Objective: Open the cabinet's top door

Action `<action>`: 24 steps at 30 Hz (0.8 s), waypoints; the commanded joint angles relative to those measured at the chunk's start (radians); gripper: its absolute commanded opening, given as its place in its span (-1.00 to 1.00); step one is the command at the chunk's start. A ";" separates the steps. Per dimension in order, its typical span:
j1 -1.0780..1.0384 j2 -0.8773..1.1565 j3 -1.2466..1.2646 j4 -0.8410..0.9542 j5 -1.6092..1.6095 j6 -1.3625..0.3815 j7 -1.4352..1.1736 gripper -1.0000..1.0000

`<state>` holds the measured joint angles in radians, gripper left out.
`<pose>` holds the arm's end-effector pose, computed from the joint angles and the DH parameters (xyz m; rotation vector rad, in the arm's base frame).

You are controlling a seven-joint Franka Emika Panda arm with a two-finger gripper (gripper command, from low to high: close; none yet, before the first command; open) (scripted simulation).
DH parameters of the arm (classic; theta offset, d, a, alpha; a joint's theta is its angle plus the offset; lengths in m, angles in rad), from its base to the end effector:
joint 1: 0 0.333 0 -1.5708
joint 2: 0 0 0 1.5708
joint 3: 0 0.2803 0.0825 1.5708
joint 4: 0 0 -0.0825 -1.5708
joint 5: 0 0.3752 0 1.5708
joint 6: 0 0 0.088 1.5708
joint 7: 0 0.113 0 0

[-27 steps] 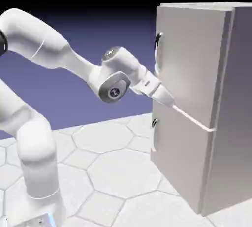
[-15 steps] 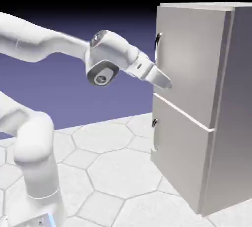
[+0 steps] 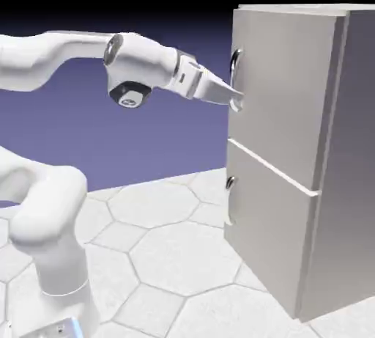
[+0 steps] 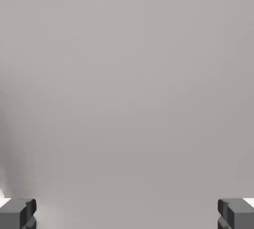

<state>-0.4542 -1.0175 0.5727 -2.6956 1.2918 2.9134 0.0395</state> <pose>0.3423 0.0138 0.5686 -1.9851 0.9945 -1.4602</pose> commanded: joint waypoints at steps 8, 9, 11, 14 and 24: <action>-0.126 -0.121 0.154 0.031 0.348 -0.033 -0.189 1.00; -0.141 -0.136 0.174 0.035 0.392 -0.037 -0.213 1.00; -0.173 -0.166 0.212 0.042 0.479 -0.046 -0.260 1.00; -0.220 -0.211 0.270 0.054 0.609 -0.058 -0.331 1.00; -0.364 -0.349 0.447 0.089 1.008 -0.097 -0.548 1.00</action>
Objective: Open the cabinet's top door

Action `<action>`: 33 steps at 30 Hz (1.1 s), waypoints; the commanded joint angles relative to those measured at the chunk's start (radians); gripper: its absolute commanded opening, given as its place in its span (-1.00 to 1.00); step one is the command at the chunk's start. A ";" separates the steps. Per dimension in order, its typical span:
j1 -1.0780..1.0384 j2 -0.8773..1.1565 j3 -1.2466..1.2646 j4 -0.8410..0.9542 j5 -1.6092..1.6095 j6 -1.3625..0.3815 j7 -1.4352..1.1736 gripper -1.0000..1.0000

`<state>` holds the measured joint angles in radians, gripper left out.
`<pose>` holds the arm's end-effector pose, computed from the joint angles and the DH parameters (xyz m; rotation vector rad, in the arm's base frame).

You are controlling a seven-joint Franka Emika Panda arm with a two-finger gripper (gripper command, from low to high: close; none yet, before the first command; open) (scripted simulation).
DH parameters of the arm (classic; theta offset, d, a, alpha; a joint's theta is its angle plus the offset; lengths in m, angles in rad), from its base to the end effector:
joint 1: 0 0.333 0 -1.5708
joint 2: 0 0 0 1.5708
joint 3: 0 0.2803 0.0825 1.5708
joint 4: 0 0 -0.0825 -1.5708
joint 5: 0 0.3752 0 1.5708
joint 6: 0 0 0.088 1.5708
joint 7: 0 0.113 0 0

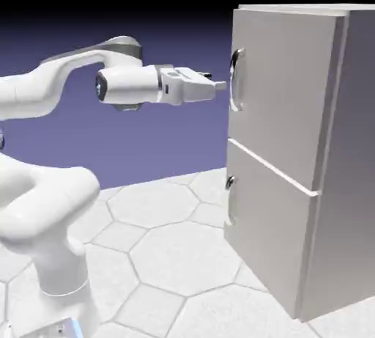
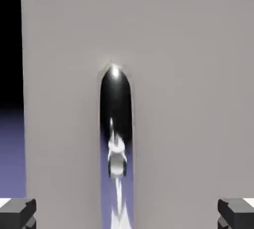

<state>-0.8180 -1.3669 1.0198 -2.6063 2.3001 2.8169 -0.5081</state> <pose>0.3480 0.0834 0.5338 -1.7556 0.7828 -1.7949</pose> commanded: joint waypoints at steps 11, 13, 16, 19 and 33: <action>-0.120 0.015 0.008 0.041 0.080 -0.140 -0.069 -1.00; -0.053 0.000 -0.053 -0.032 0.059 -0.210 -0.098 -1.00; 0.042 -0.024 -0.159 -0.136 0.003 -0.317 -0.136 -1.00; 0.115 -0.050 -0.268 -0.220 -0.072 -0.412 -0.161 -1.00; 0.214 -0.114 -0.776 -0.398 -0.508 -0.777 -0.229 -1.00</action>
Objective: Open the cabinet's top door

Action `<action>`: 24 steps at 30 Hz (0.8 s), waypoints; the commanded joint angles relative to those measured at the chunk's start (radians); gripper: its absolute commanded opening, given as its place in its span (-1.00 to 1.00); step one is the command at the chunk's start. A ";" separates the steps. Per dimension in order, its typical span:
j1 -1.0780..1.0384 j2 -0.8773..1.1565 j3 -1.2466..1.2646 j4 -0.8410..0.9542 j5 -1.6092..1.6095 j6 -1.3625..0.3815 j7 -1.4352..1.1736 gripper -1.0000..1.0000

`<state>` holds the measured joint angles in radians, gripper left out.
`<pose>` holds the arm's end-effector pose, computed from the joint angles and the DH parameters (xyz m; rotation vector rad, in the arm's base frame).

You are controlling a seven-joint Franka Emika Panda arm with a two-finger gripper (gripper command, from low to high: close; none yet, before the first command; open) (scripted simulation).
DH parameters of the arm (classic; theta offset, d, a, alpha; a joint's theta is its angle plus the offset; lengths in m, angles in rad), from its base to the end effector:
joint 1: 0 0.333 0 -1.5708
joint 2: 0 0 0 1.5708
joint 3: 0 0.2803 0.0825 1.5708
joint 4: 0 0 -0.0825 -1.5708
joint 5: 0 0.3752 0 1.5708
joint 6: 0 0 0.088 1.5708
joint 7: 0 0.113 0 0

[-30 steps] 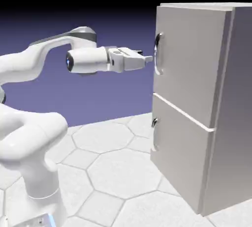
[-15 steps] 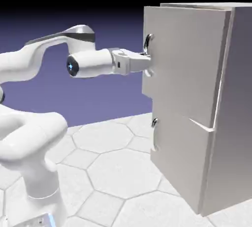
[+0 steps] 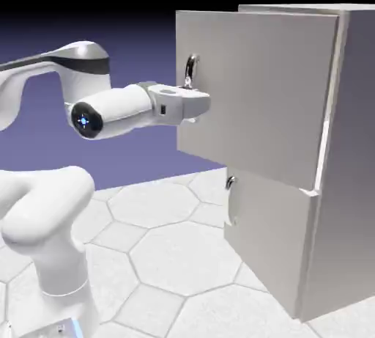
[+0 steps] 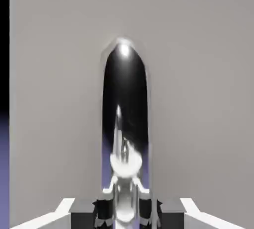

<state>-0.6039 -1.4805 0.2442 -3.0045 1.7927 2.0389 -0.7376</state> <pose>0.2527 -0.0316 0.5383 -1.7479 0.2231 -1.3939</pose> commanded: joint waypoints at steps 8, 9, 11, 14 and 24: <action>-0.018 0.066 -0.290 0.011 -0.265 -0.197 -0.057 -1.00; -0.020 0.081 -0.326 0.017 -0.298 -0.223 -0.066 -1.00; -0.019 0.117 -0.399 0.035 -0.366 -0.275 -0.086 -1.00; -0.010 0.185 -0.507 0.074 -0.468 -0.357 -0.119 -1.00; 0.148 0.496 -0.870 0.325 -0.783 -0.670 -0.247 -1.00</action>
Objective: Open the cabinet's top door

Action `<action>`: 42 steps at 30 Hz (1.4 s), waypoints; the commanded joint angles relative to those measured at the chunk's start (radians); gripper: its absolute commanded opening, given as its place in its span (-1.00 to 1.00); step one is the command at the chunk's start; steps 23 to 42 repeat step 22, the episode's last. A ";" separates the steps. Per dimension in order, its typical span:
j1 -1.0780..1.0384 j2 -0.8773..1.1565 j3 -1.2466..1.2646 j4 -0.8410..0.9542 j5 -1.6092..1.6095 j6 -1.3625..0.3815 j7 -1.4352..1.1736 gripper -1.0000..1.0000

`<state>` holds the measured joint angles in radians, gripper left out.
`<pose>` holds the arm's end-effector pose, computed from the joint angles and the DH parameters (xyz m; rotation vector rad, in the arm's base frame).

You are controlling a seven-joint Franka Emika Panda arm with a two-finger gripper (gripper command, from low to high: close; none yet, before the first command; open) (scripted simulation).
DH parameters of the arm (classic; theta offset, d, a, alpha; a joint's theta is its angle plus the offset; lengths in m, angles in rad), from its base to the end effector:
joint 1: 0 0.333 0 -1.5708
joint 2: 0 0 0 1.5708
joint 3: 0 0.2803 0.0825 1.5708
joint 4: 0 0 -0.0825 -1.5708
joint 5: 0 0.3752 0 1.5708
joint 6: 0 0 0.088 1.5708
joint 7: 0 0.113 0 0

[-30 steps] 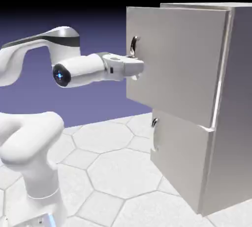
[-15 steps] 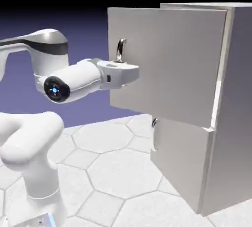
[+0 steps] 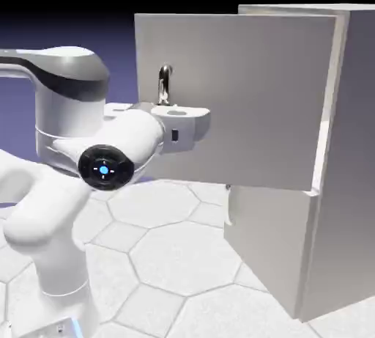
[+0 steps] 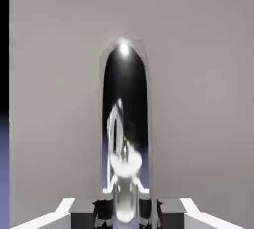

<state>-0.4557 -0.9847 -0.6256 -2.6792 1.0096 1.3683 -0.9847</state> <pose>0.1918 -0.1856 0.5238 -1.6507 -0.2215 -1.0106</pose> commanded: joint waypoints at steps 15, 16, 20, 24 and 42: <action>0.516 0.396 -0.518 0.504 -0.223 -0.453 -0.166 -1.00; 0.552 0.409 -0.551 0.530 -0.229 -0.472 -0.172 -1.00; 0.697 0.438 -0.677 0.621 -0.255 -0.536 -0.187 -1.00; 0.750 0.441 -0.721 0.652 -0.264 -0.554 -0.188 -1.00; 0.750 0.441 -0.721 0.652 -0.264 -0.554 -0.188 -1.00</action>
